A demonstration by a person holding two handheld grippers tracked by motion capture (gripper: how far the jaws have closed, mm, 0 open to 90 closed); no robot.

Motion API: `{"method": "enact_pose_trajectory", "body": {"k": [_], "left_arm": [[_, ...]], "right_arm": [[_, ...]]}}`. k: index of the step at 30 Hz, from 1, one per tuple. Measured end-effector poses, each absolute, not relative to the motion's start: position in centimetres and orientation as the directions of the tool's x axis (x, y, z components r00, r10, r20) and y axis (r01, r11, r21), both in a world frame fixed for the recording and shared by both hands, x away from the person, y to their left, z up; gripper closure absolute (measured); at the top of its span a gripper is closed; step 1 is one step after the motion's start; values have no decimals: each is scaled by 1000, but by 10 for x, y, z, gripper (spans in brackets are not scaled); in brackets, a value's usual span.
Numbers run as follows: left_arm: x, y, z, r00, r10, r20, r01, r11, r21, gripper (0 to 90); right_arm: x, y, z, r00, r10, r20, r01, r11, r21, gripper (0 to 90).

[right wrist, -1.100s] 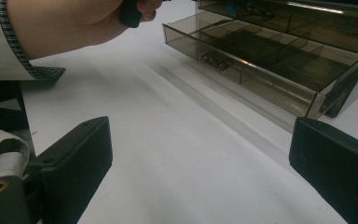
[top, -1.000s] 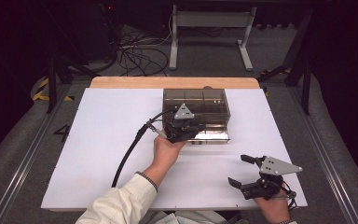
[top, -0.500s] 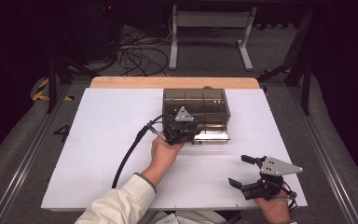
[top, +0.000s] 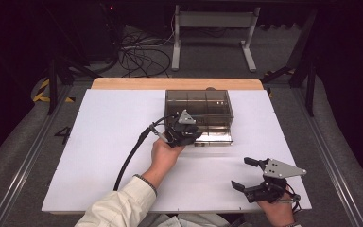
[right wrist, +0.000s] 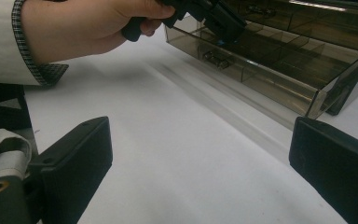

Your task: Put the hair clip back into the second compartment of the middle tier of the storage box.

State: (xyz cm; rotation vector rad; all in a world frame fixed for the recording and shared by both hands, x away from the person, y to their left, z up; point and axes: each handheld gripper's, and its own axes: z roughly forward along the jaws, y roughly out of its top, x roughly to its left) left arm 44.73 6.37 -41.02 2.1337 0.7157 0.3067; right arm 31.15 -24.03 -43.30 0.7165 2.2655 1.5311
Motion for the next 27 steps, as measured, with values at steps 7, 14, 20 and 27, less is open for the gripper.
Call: {"method": "enact_pose_trajectory", "body": {"k": [7,14,20,27], "left_arm": [[447,64,-410,808,589,-24,380,-489,785,703],[447,64,-409,803,595,-26,384,-483,787,681],[447,64,-408,802,596,-21,380,-482,789,650],[441,67,-399,807,590,-28,363,-459,811,590]], "right_arm": [[312,-240,-433,-826,564,21,230,303,925,69],[312,-240,-433,-825,565,20,230,302,925,69],[312,-241,-433,-824,566,20,230,302,925,69],[312,-241,-433,-824,566,21,230,301,926,68]]}}
